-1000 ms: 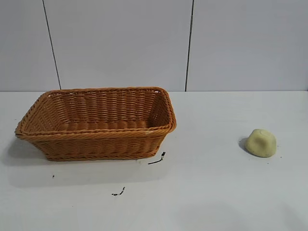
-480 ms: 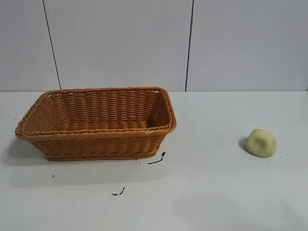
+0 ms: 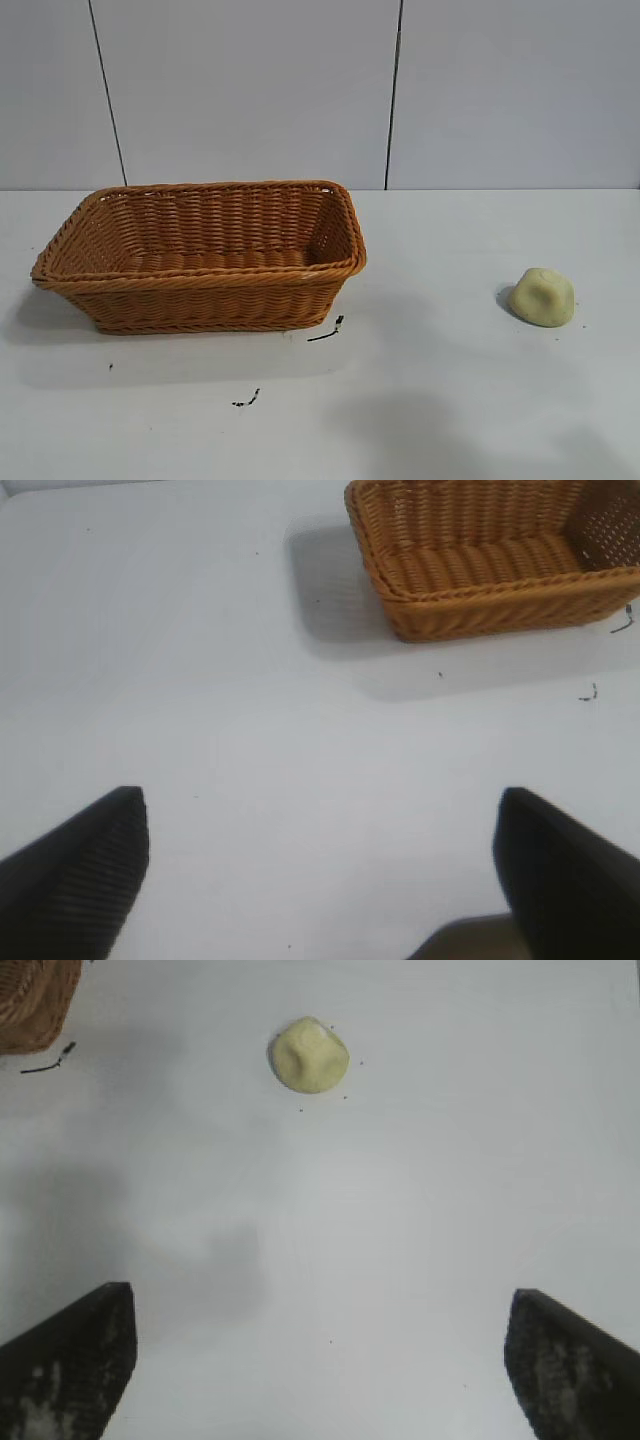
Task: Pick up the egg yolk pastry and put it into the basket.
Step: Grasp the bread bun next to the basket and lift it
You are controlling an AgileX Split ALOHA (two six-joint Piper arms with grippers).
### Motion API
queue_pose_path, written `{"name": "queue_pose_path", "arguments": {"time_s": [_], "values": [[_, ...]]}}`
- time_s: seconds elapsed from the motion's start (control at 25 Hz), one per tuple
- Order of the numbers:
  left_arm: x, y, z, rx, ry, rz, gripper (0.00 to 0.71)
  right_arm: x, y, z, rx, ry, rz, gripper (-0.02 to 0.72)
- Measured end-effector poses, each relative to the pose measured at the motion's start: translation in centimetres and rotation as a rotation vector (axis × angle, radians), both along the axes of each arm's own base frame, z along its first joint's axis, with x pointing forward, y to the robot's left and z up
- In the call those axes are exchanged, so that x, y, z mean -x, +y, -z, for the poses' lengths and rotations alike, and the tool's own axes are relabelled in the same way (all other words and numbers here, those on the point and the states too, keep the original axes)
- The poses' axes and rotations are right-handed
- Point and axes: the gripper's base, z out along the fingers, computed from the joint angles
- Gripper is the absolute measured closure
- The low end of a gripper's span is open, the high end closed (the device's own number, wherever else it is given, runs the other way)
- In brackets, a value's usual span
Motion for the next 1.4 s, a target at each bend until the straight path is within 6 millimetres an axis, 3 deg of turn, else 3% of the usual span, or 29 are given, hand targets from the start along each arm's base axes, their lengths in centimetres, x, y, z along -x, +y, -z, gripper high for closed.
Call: {"name": "queue_pose_path", "arguments": {"time_s": [0.36, 0.6, 0.8, 1.04, 1.4], "values": [[0.0, 0.0, 0.0, 0.0, 0.0, 0.0, 0.014, -11.2, 0.4, 3.9, -0.006, 0.151, 0.003, 0.01], [0.0, 0.0, 0.0, 0.0, 0.0, 0.0, 0.014, -15.7, 1.5, 6.8, -0.011, 0.155, -0.017, 0.01], [0.0, 0.0, 0.0, 0.0, 0.0, 0.0, 0.014, -17.6, 1.6, 10.8, -0.01, 0.188, -0.014, 0.01], [0.0, 0.0, 0.0, 0.0, 0.0, 0.0, 0.014, -18.7, 1.6, 15.4, -0.007, 0.254, -0.01, 0.01], [0.0, 0.0, 0.0, 0.0, 0.0, 0.0, 0.014, -19.4, 1.7, 17.9, -0.009, 0.243, -0.005, 0.01]]}}
